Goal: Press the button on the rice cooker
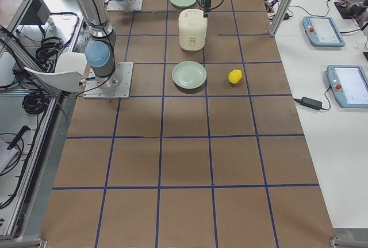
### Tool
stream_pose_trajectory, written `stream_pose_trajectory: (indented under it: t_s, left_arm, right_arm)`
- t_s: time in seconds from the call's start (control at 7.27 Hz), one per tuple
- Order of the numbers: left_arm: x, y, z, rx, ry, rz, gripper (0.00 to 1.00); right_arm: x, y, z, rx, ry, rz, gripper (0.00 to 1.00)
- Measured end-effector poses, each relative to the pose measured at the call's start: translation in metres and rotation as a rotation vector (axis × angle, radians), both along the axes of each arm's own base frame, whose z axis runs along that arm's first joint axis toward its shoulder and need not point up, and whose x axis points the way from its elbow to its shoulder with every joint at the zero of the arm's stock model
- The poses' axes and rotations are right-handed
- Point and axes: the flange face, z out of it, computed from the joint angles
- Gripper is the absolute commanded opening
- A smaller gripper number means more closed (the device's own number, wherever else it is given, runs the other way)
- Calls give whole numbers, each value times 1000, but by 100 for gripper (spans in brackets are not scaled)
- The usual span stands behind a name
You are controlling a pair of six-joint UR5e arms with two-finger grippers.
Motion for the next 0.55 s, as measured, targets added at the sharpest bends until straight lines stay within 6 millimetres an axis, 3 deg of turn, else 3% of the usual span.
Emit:
stream_pose_trajectory:
  t_s: [0.28, 0.41, 0.55]
  left_arm:
    - [0, 0, 0, 0, 0, 0, 100]
    - [0, 0, 0, 0, 0, 0, 100]
    - [0, 0, 0, 0, 0, 0, 100]
  right_arm:
    - [0, 10, -4, 65, 5, -16, 95]
    - [0, 12, -3, 71, 5, -20, 85]
    - [0, 13, -2, 72, 3, -21, 64]
